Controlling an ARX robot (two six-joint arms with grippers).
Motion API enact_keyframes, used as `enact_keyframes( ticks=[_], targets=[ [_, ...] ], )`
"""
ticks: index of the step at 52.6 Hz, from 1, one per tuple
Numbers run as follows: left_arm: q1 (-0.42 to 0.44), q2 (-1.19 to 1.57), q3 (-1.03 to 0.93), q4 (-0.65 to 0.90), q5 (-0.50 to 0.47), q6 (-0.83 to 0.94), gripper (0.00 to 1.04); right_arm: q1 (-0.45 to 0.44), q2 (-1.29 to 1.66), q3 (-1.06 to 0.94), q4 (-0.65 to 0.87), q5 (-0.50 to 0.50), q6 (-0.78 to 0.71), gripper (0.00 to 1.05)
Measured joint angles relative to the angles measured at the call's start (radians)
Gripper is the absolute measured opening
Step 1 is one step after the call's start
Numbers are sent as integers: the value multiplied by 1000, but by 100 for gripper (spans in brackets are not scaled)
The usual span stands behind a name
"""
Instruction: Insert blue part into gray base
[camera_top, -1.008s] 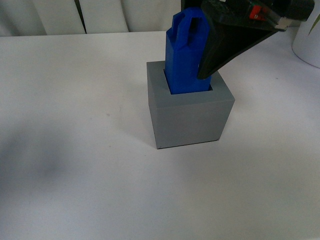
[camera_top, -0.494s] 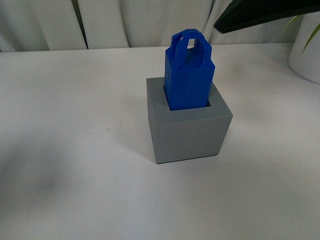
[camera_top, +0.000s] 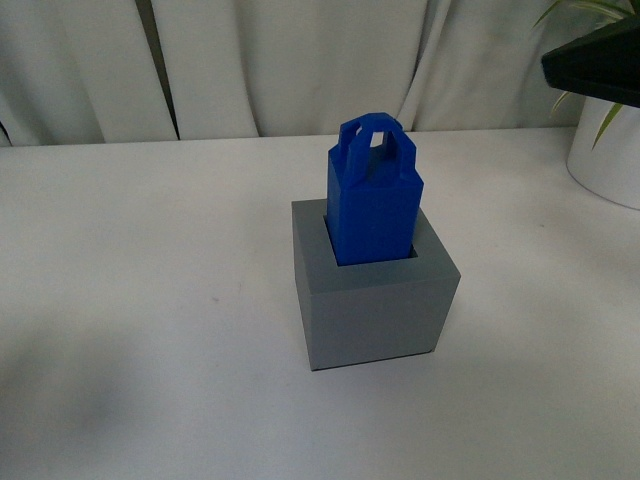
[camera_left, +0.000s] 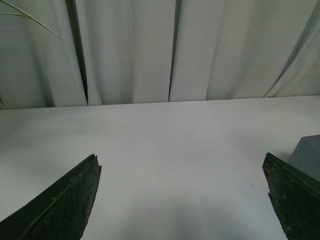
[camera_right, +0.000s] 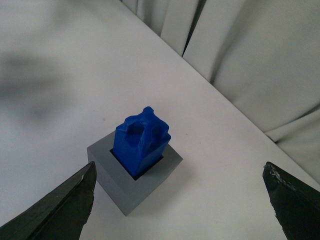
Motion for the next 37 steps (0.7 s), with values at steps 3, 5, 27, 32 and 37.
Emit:
enact_keyframes(
  ticks=[3,5,27,32,37],
  targets=[
    [0,0,0,0,0,0,99,0,0,-5,2,0,26,97],
    [0,0,0,0,0,0,99,0,1,-7,2,0,36,97],
    [0,0,0,0,-2,0,99,6,-173,-398,689,816,510,48],
    [0,0,0,0,0,0,99,-28,-238,-488,698,775,541,24],
    [0,0,0,0,-1,0,99,-52,-291,-540,698,747,548,6]
  ],
)
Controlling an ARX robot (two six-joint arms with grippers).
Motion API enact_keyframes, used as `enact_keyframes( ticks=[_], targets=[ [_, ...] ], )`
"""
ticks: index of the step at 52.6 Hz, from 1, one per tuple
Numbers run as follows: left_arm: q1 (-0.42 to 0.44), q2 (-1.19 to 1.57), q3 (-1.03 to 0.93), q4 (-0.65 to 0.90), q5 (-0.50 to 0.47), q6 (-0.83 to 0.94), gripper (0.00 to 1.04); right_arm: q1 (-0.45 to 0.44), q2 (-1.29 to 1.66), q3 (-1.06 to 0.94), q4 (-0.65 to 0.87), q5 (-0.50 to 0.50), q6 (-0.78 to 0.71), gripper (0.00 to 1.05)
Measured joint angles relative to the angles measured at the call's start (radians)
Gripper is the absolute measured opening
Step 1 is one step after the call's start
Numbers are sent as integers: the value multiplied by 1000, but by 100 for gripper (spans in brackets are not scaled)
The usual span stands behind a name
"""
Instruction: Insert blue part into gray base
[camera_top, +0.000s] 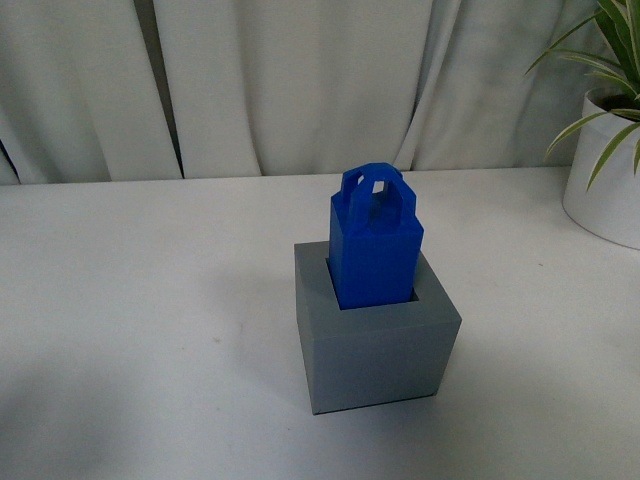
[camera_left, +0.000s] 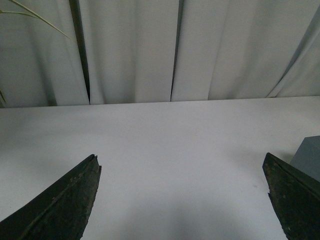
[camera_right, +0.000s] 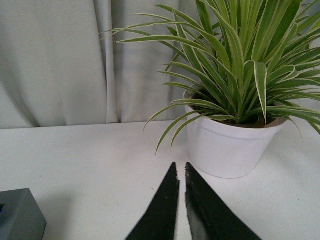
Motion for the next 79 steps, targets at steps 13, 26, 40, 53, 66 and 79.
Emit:
enact_keyframes(
  ticks=[13,26,40,53,66,79],
  targets=[
    [0,0,0,0,1,0,99,-46,-115,-86,-27,-35,5,2],
    [0,0,0,0,1,0,99,-134,-227,-139,-85,-124,6,2],
    [0,0,0,0,1,0,99,-135,-352,-176,-170,-130,6,2],
    [0,0,0,0,0,0,99,-135,-465,-220,-231,-130,7,2],
    [0,0,0,0,1,0,99,-135,-556,-220,-319,-130,7,2],
    [0,0,0,0,1,0,99,-135,-626,-220,-387,-130,7,2]
  ],
)
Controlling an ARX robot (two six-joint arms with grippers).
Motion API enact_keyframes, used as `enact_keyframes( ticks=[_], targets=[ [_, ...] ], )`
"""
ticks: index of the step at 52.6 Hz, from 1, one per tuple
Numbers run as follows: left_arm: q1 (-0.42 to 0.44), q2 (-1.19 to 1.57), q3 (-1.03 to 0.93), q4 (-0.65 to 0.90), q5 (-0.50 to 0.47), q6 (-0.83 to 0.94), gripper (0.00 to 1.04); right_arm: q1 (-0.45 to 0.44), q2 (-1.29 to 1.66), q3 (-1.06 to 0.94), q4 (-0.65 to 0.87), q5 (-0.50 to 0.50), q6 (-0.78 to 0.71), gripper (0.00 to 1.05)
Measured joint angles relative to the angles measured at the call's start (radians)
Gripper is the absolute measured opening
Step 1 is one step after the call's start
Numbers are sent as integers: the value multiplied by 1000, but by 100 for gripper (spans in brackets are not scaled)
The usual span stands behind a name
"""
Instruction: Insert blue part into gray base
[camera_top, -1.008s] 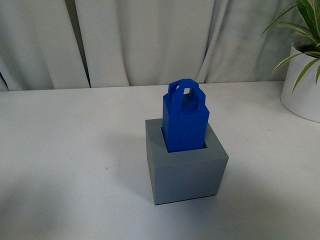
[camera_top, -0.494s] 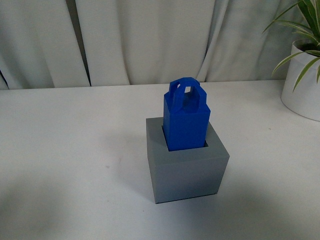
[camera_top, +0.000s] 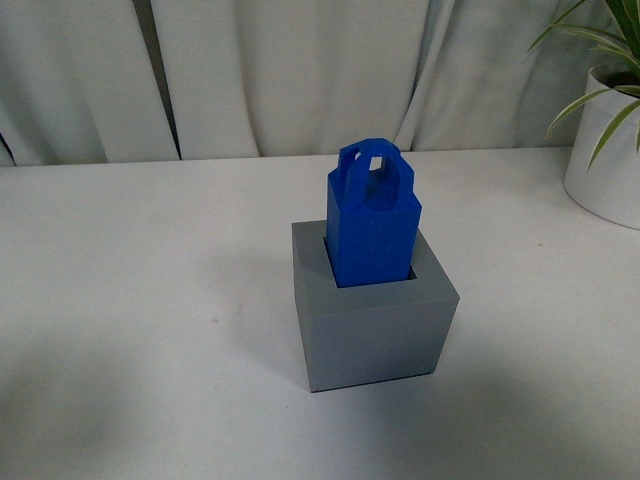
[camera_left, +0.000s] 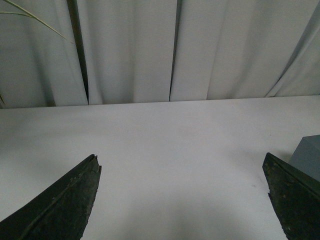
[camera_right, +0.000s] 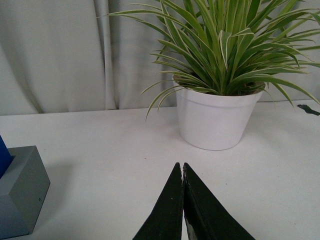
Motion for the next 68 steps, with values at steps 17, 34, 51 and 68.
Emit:
enact_keyframes(
  ticks=[17,34,51,68],
  targets=[
    [0,0,0,0,0,0,99,0,-164,1,-202,-1,0,2],
    [0,0,0,0,0,0,99,0,-218,1,-224,-1,0,24],
    [0,0,0,0,0,0,99,0,-218,1,-224,-1,0,86],
    [0,0,0,0,0,0,99,0,-218,1,-224,-1,0,97]
  ],
)
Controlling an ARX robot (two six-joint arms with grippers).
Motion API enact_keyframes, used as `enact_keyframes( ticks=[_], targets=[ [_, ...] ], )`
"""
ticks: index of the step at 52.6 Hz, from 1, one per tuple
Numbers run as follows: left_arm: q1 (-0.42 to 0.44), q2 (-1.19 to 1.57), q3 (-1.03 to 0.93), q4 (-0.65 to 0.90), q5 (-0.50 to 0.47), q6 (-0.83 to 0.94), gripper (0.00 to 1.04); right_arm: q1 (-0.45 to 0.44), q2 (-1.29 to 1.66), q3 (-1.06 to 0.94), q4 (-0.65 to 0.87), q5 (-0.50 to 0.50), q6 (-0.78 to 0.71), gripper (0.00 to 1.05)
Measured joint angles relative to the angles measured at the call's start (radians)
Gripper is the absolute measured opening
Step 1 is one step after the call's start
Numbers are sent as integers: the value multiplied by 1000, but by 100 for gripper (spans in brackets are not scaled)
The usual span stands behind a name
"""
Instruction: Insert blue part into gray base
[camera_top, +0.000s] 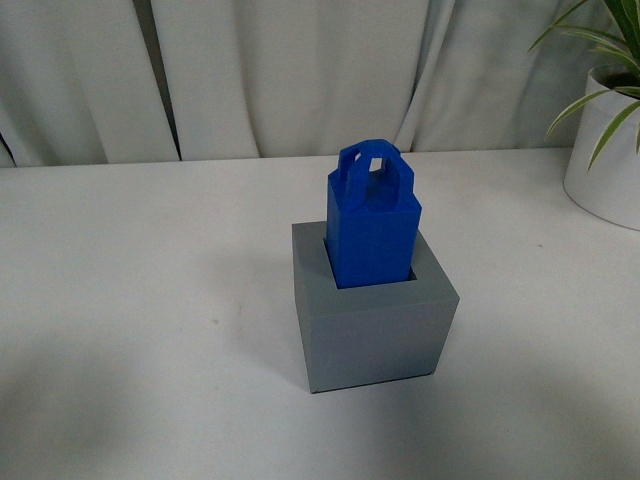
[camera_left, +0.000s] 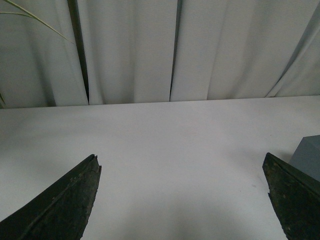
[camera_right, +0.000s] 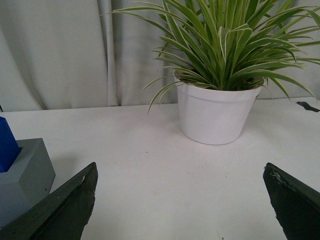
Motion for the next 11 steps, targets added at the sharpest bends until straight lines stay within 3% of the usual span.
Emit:
enact_keyframes(
  ticks=[11],
  targets=[
    [0,0,0,0,0,0,99,0,0,0,0,0,0,97]
  ],
)
